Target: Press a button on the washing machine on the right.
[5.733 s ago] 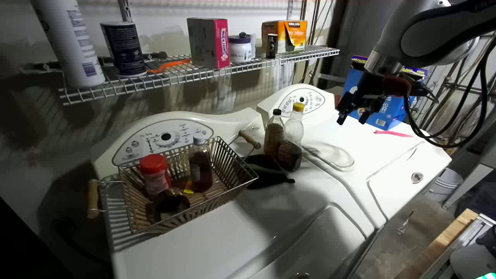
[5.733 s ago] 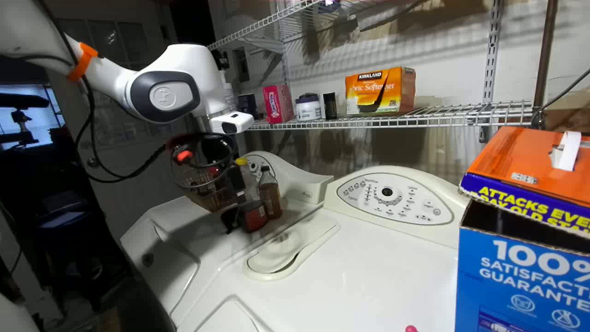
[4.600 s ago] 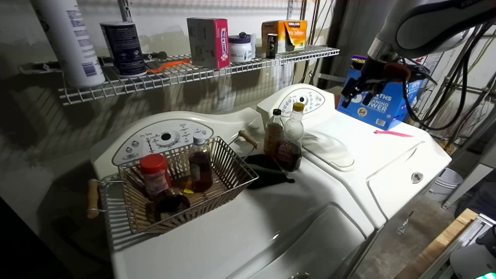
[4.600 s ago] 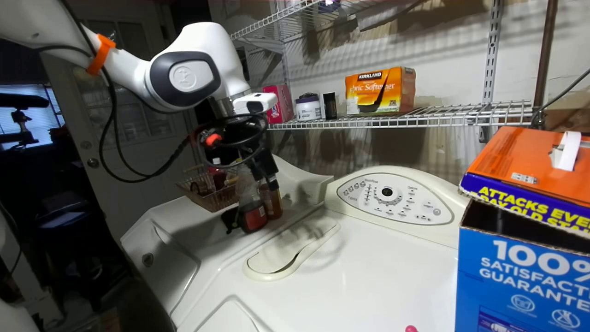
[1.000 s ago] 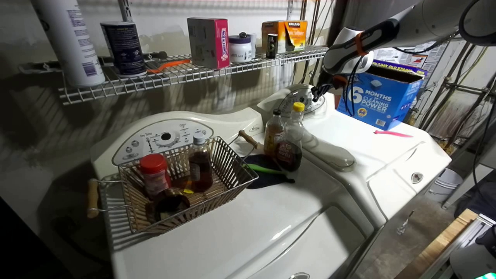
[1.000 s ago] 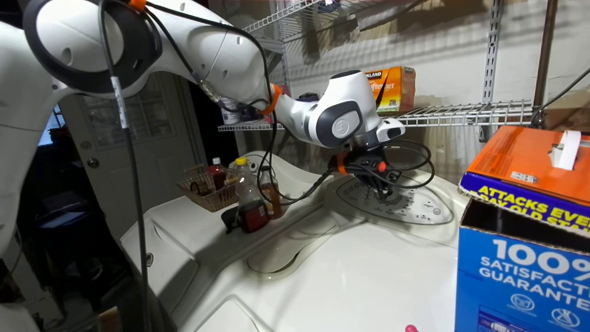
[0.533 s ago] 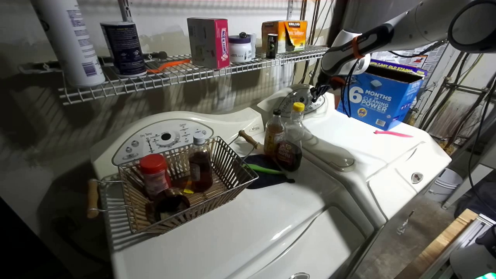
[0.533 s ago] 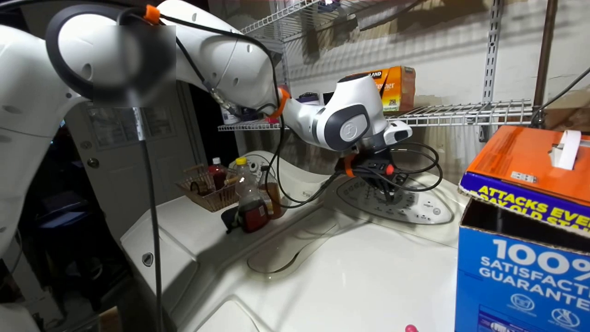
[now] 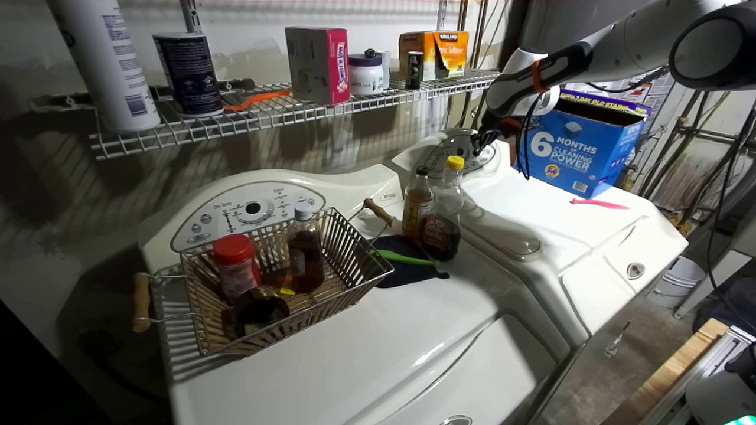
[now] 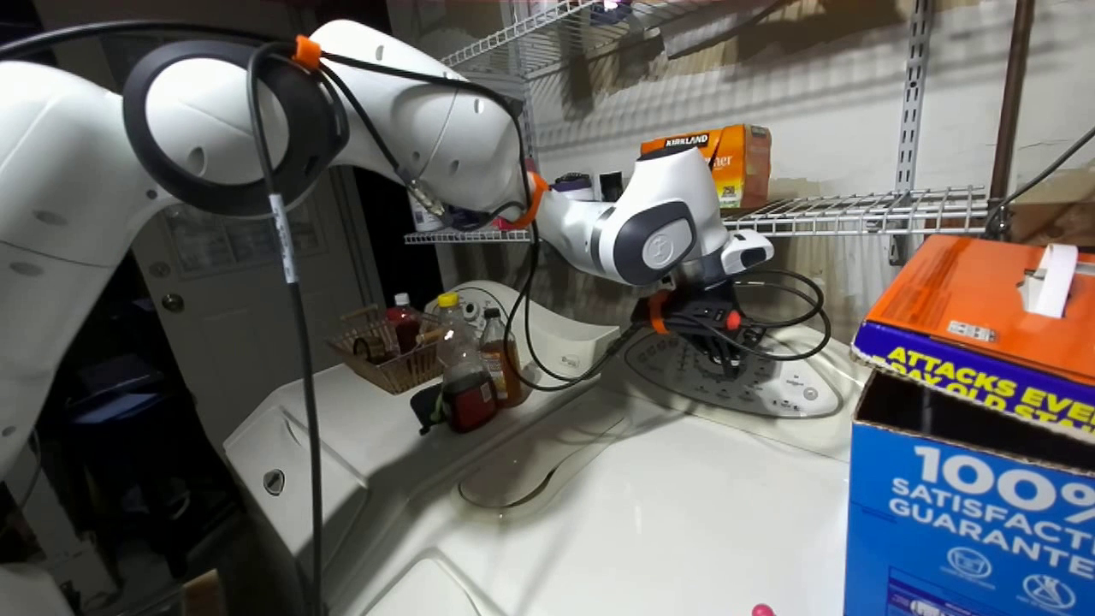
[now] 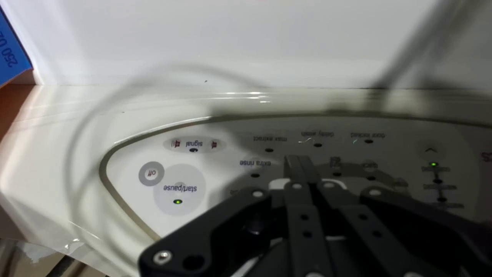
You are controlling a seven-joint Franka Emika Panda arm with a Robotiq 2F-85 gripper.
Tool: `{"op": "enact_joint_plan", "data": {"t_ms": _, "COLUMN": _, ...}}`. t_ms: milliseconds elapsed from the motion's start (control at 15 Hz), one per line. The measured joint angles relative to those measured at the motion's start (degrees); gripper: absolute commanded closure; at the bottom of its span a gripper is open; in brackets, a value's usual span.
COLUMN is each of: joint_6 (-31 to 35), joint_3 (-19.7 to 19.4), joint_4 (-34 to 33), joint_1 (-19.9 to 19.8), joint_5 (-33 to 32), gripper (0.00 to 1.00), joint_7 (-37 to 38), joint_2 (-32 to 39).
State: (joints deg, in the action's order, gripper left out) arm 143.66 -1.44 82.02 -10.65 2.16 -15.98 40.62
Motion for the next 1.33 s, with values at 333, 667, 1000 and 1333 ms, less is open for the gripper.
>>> {"op": "enact_joint_plan", "data": {"t_ms": 333, "joint_6": -0.2, "joint_3": 0.1, "joint_4": -2.1, "joint_1": -0.2, "joint_5": 0.0, "gripper": 1.00, "joint_7": 0.0, "joint_2": 1.6}}
{"op": "enact_joint_plan", "data": {"t_ms": 667, "joint_6": -0.3, "joint_3": 0.3, "joint_4": -3.9, "joint_1": -0.4, "joint_5": 0.0, "gripper": 1.00, "joint_7": 0.2, "joint_2": 3.0}}
{"op": "enact_joint_plan", "data": {"t_ms": 1000, "joint_6": -0.7, "joint_3": 0.4, "joint_4": -5.4, "joint_1": -0.4, "joint_5": 0.0, "gripper": 1.00, "joint_7": 0.4, "joint_2": 4.1}}
{"op": "enact_joint_plan", "data": {"t_ms": 1333, "joint_6": -1.7, "joint_3": 0.4, "joint_4": -6.2, "joint_1": -0.4, "joint_5": 0.0, "gripper": 1.00, "joint_7": 1.0, "joint_2": 4.5}}
